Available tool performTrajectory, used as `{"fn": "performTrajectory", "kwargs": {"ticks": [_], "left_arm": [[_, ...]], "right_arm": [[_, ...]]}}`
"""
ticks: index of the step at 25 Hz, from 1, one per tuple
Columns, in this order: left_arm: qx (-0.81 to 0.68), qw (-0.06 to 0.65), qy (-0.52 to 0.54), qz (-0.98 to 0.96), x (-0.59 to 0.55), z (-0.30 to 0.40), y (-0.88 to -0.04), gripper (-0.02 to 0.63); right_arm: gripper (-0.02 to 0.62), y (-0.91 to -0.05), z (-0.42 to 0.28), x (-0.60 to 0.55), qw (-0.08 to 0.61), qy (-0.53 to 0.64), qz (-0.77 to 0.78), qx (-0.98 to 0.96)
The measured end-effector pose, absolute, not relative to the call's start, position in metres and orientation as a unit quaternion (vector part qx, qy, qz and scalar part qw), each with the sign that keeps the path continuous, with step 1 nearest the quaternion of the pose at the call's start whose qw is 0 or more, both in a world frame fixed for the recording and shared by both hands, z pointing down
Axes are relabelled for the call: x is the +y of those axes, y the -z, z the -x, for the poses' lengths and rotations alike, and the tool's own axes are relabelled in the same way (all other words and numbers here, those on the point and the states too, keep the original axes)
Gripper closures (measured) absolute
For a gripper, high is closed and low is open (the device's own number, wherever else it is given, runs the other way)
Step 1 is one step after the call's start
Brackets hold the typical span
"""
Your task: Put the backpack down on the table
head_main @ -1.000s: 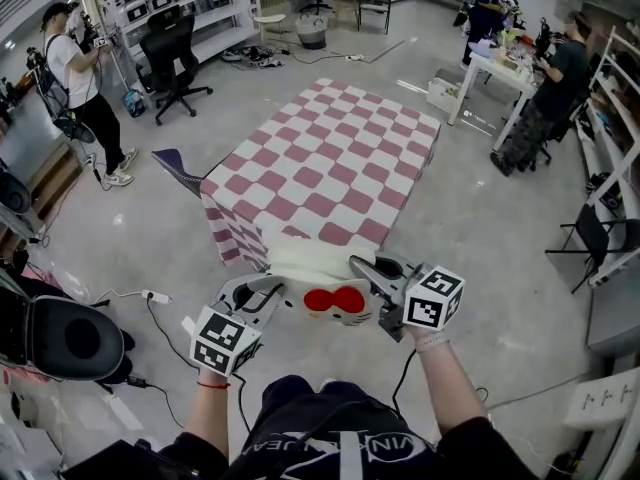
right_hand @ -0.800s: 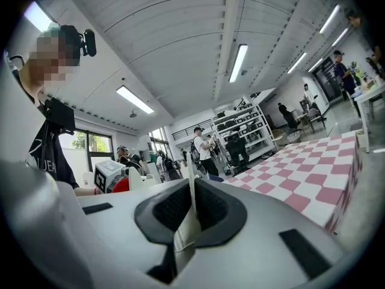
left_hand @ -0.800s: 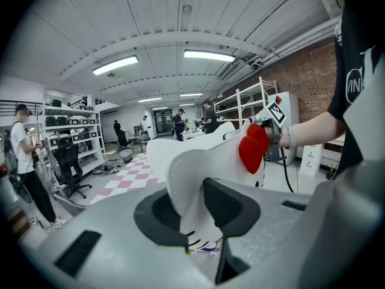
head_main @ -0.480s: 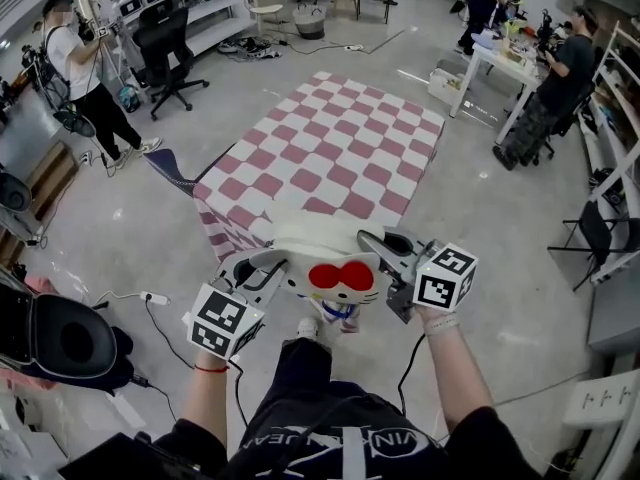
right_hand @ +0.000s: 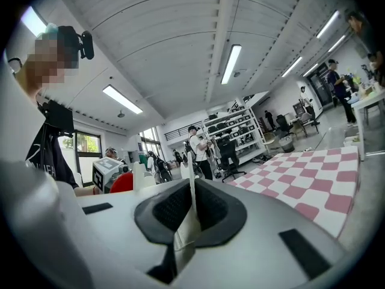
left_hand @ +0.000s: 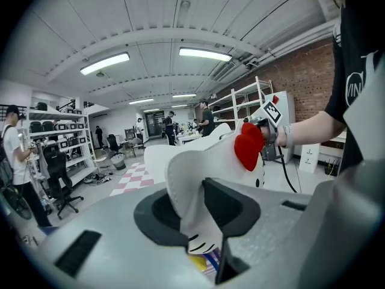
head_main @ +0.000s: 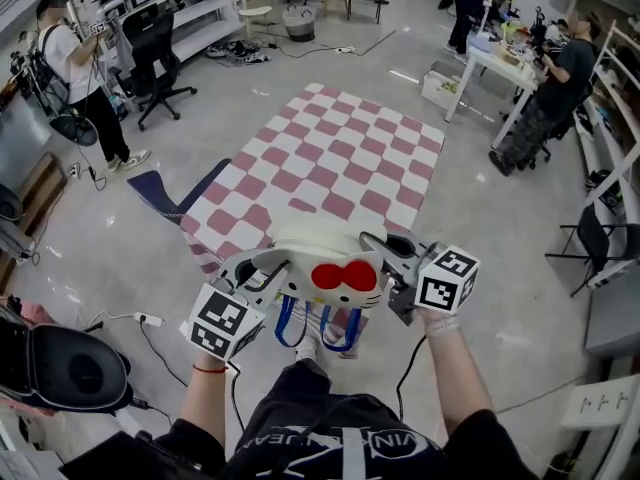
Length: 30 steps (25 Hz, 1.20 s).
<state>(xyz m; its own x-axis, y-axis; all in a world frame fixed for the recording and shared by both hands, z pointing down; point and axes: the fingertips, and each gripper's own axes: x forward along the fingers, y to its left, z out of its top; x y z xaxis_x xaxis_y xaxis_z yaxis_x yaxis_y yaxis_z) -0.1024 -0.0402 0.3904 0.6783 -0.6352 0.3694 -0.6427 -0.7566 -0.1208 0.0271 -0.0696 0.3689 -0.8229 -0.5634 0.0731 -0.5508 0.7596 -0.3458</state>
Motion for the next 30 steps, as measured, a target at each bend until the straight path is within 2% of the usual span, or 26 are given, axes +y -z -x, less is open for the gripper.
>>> {"fn": "performTrajectory", "kwargs": {"ticks": [21, 30], "left_arm": [[-0.300, 0.000, -0.190, -0.935, -0.212, 0.087, -0.405, 0.506], [-0.305, 0.032, -0.197, -0.931, -0.254, 0.073, -0.439, 0.506]], "right_arm": [[0.584, -0.384, -0.046, -0.225, 0.034, 0.179, 0.367, 0.912], [0.584, -0.420, -0.059, -0.271, 0.000, 0.197, 0.381, 0.903]]}}
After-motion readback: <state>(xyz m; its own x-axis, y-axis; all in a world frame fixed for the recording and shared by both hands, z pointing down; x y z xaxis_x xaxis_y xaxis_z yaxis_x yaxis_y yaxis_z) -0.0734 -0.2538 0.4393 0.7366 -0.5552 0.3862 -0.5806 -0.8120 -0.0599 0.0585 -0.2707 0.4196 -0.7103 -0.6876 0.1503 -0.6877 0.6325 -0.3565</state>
